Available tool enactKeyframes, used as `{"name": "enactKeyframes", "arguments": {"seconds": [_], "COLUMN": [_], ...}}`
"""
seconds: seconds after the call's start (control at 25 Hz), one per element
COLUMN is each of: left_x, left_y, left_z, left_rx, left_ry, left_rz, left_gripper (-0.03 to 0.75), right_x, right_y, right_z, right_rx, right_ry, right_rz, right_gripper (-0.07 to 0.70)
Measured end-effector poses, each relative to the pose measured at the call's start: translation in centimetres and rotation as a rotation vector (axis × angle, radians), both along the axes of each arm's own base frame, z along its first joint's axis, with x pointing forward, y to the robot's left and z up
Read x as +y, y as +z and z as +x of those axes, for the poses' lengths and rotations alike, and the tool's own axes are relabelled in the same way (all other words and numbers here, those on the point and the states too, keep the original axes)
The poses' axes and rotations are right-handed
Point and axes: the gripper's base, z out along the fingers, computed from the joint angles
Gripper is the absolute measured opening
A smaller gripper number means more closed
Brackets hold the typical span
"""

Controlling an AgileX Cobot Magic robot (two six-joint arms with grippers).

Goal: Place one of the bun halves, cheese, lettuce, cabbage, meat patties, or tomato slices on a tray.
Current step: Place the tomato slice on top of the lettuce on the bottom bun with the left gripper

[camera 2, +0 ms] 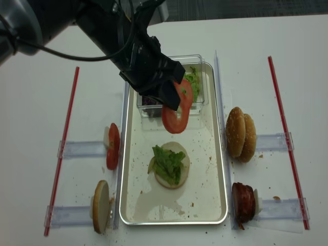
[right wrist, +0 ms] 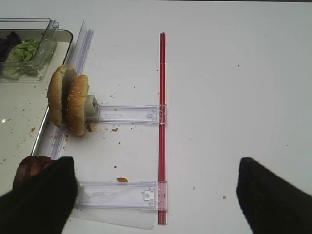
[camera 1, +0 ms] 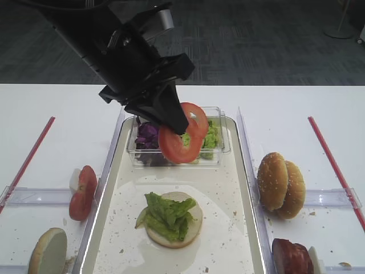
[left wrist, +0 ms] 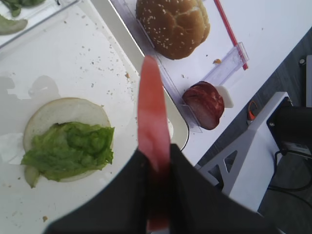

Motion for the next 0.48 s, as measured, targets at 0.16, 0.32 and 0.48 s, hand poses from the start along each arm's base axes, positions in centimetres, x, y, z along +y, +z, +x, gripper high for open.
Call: {"name": "enactKeyframes", "arguments": {"seconds": [0.16,0.32,0.48], "left_x": [0.0,-0.2,-0.1], "left_y": [0.0,-0.1,-1.5], "left_z": [0.0,-0.1,-0.8], "left_rx": [-0.001,0.007,0.054], "left_ry": [-0.002,-0.014,-0.034], "left_rz": [0.000,-0.024,-0.038], "left_gripper": [0.044,0.044,0.044], "right_x": [0.0,0.0,0.0], "right_y": [0.0,0.0,0.0], "right_z": [0.0,0.0,0.0], "right_rx": [0.000,0.000,0.000], "right_ry": [0.000,0.000,0.000], "right_rz": [0.000,0.000,0.000], "right_gripper": [0.678,0.678,0.678]}}
